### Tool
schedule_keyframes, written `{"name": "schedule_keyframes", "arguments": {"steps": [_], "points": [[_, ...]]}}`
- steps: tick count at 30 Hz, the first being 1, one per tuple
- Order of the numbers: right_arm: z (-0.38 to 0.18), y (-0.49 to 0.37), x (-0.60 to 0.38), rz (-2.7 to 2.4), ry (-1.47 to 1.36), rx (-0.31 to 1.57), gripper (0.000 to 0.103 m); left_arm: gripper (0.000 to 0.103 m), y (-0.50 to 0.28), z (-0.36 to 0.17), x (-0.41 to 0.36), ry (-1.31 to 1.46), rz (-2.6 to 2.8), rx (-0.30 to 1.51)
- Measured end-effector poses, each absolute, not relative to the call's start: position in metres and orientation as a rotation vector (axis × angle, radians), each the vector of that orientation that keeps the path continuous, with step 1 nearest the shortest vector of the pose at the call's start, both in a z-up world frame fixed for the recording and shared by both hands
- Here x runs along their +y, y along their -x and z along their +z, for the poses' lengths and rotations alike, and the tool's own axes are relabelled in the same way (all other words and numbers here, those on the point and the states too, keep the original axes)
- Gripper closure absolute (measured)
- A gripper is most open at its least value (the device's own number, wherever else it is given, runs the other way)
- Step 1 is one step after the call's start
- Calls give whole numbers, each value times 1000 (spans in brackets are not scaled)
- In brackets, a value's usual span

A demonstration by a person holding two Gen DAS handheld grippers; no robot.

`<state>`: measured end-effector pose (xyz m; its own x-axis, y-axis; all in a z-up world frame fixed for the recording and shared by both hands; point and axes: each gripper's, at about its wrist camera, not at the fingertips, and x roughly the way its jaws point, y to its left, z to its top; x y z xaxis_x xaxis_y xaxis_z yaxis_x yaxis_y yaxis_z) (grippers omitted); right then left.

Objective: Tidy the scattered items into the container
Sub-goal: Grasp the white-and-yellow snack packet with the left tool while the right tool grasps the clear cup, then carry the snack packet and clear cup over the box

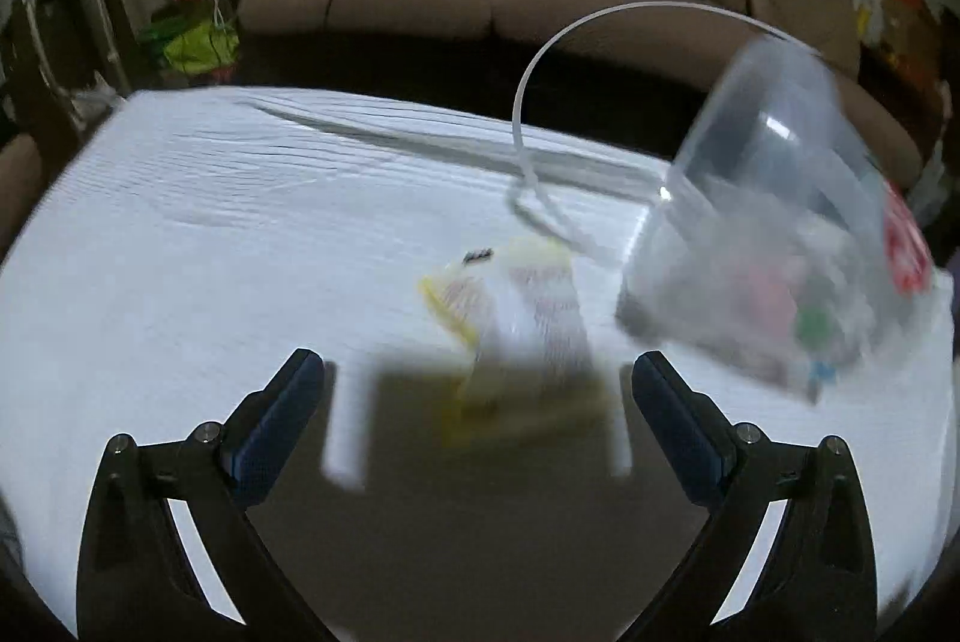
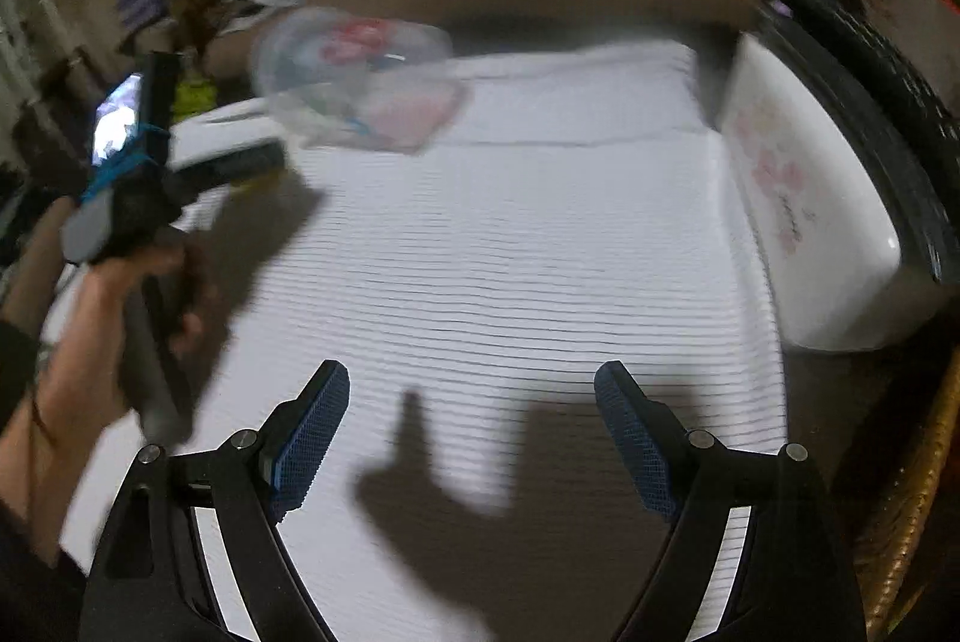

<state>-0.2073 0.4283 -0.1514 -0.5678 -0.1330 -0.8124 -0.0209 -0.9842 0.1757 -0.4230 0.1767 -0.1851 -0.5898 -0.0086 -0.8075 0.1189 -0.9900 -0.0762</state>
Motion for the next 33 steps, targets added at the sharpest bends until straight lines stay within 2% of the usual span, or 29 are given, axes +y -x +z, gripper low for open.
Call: {"name": "schedule_keyframes", "arguments": {"steps": [1,2,3,4,5,6,10,11,12,13,15,18,19,23,24,27,30,33], "points": [[-155,209,433,-2697,-1432,-308,16,1,429,-187,176,-1423,-2740,202],[-158,212,435,-2672,-1446,-349,16,16,431,-186,181,-1409,-2767,130],[-158,210,437,-2654,-1448,-364,16,48,430,-183,183,-1393,-2769,75],[-156,208,437,-2645,-1437,-357,16,63,425,-180,182,-1377,-2800,95],[-151,205,437,-2642,-1425,-343,16,72,417,-178,175,-1401,-2807,152],[-145,202,436,-2646,-1414,-332,16,77,407,-177,169,-1425,-2830,224],[-107,194,420,-2676,-1245,-264,16,82,340,-186,123,-1382,-2935,697],[-95,200,407,-2673,-1186,-149,15,82,319,-193,104,-1362,-2926,905],[-84,213,388,-2655,-1120,30,13,82,308,-196,91,-1349,-2887,1037],[-75,229,369,-2622,-1057,225,4,82,305,-196,84,-1353,-2853,1106],[-73,274,334,-2489,-998,572,1,82,304,-190,84,-1354,-2883,992],[-84,337,296,-2288,-1115,1010,1,82,305,-181,73,-1359,-2873,1058],[-85,352,289,-2239,-1130,1075,1,82,304,-175,73,-1336,-2886,1038],[-96,410,272,-2002,-1287,999,1,82,297,-149,51,-1222,-2922,899],[-101,419,266,-1941,-1294,1006,2,82,301,-148,45,-1225,-2921,914],[-125,438,252,-1849,-1323,1186,1,82,301,-152,33,-1255,-2906,989],[-145,449,250,-1769,-1424,1129,2,81,311,-156,34,-1267,-2901,986],[-169,444,245,-1704,-1458,1197,2,81,310,-154,36,-1284,-2935,973]]}}
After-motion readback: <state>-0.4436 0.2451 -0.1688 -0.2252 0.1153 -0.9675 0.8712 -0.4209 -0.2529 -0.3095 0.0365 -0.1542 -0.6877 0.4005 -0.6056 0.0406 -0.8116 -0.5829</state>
